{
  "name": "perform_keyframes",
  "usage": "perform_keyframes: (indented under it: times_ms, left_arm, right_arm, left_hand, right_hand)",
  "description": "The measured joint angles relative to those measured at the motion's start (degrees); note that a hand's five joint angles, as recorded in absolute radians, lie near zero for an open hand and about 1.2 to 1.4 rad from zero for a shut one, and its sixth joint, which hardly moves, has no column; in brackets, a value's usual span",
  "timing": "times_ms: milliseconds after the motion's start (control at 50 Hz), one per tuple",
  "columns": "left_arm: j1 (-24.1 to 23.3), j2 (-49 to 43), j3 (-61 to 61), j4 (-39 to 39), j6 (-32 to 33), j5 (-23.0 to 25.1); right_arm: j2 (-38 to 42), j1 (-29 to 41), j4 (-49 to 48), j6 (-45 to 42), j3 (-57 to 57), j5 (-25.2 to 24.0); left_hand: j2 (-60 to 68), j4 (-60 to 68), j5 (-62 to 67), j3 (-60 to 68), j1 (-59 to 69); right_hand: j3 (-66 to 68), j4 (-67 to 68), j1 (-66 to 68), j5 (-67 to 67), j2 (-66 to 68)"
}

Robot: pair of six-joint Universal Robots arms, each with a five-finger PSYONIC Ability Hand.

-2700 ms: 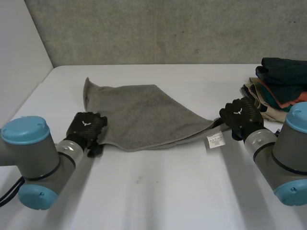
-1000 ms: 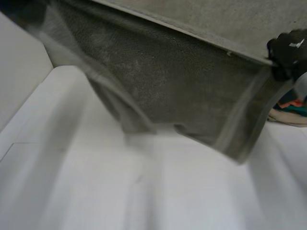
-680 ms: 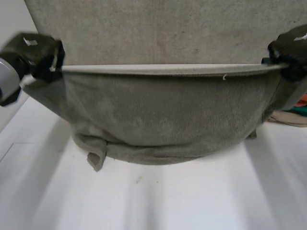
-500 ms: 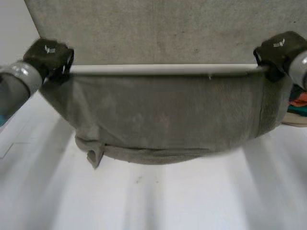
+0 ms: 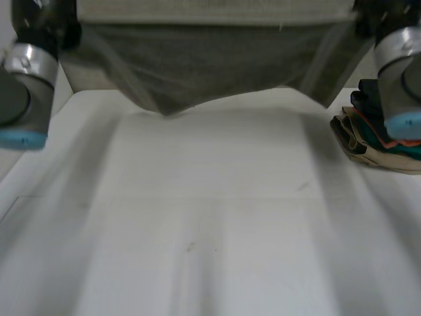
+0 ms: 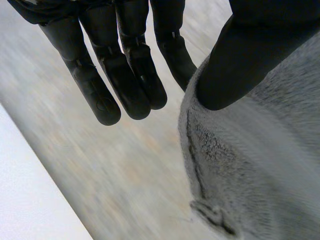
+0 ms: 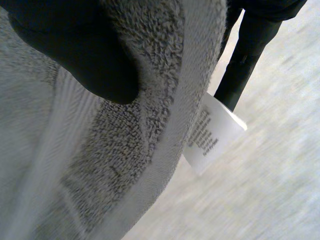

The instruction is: Fold the laundry.

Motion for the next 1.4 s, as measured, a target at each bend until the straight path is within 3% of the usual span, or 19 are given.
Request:
perform_keyframes:
  times_ms: [120, 220, 320, 400, 520, 680, 820, 900, 1000, 1240, 1280, 1300, 1320, 1340, 1400]
  left_arm:
    - [0.0, 0.4, -14.6, -1.0, 0.5, 1.4]
    - [-0.3, 1.0, -23.8, -2.3, 0.8, 2.2]
    - [-0.3, 5.0, -32.0, -8.8, 3.0, 2.4]
    - [0.0, 10.5, -37.5, -17.3, 7.8, 2.5]
    - [2.2, 20.7, -46.6, -33.0, 21.6, 2.5]
    - [6.0, 28.0, -53.0, -45.4, 38.5, 3.5]
    - [4.9, 23.6, -46.8, -35.8, 40.1, 6.5]
    - [0.8, 15.9, -38.5, -24.4, 38.2, 7.5]
    - [-3.8, 4.6, -27.1, -15.8, 35.2, 7.3]
    - [-8.6, -15.9, -2.4, -13.9, 33.5, 0.6]
    - [-9.2, -19.6, 2.5, -14.1, 33.5, -1.2]
    - [-9.3, -20.6, 3.9, -14.2, 33.5, -1.7]
    - [-9.5, -21.1, 4.5, -14.2, 33.6, -1.9]
    - [-9.8, -22.3, 5.9, -14.2, 33.7, -2.3]
    - [-10.8, -23.4, 7.2, -14.1, 33.7, -2.7]
  right_arm:
    - [4.4, 0.0, 9.0, -1.9, 6.9, -4.1]
    - [6.7, 0.0, 12.7, -6.0, 12.0, -4.7]
    - [5.5, -0.1, 19.8, -12.6, 17.4, -4.2]
    - [1.6, -0.4, 28.3, -17.5, 22.3, -4.0]
    - [-7.6, -1.7, 41.5, -25.2, 31.9, -4.0]
    - [-17.4, -5.2, 45.7, -37.2, 40.5, -4.5]
    - [-13.6, -5.4, 39.6, -34.6, 38.4, -4.0]
    - [-7.7, -5.0, 32.8, -28.9, 33.8, -1.9]
    - [-1.4, -3.1, 26.4, -24.6, 28.3, 1.8]
    - [8.1, 0.0, 17.4, -24.3, 17.8, 5.7]
    - [10.3, 0.1, 15.8, -24.5, 15.1, 6.1]
    - [11.2, 0.2, 15.3, -24.5, 14.1, 6.4]
    - [11.5, 0.2, 15.1, -24.6, 13.7, 6.6]
    - [12.6, 0.5, 14.6, -24.6, 12.4, 7.4]
    - [13.3, 1.1, 13.8, -24.3, 11.0, 9.3]
  left_hand:
    - [0.0, 0.0, 0.0, 0.0, 0.0]
    - [0.0, 0.0, 0.0, 0.0, 0.0]
    - [0.0, 0.0, 0.0, 0.0, 0.0]
    - [0.0, 0.0, 0.0, 0.0, 0.0]
    - [0.0, 0.0, 0.0, 0.0, 0.0]
    - [0.0, 0.0, 0.0, 0.0, 0.0]
    - [0.0, 0.0, 0.0, 0.0, 0.0]
    - [0.0, 0.0, 0.0, 0.0, 0.0]
    - [0.0, 0.0, 0.4, 0.0, 0.0]
    - [0.0, 0.0, 0.6, 0.0, 0.0]
    - [0.0, 0.0, 0.6, 0.0, 0.0]
    - [-9.6, -8.5, -7.7, -9.6, -9.7]
    - [-9.6, -8.5, -7.7, -9.6, -9.7]
    - [-28.2, -28.3, -27.2, -27.8, -32.4]
    - [-51.4, -52.0, -49.5, -51.0, -54.2]
  right_hand:
    - [0.0, 0.0, 0.0, 0.0, 0.0]
    - [0.0, 0.0, 0.0, 0.0, 0.0]
    - [0.0, 0.0, 0.0, 0.0, 0.0]
    - [0.0, 0.0, 0.0, 0.0, 0.0]
    - [0.0, 0.0, 0.0, 0.0, 0.0]
    - [0.0, 0.0, 0.0, 0.0, 0.0]
    - [0.0, 0.0, 0.0, 0.0, 0.0]
    - [0.0, 0.0, 0.0, 0.1, 0.0]
    - [0.0, 0.0, 0.0, 0.2, 0.0]
    - [0.0, -0.1, 0.0, 0.2, 0.0]
    - [-9.7, -10.0, -8.5, -9.9, -9.6]
    - [-20.1, -20.4, -18.0, -19.5, -20.2]
    - [-23.5, -23.9, -21.5, -24.3, -23.8]
    - [-39.2, -39.7, -39.0, -40.9, -41.2]
    - [-54.4, -54.8, -52.0, -55.0, -54.4]
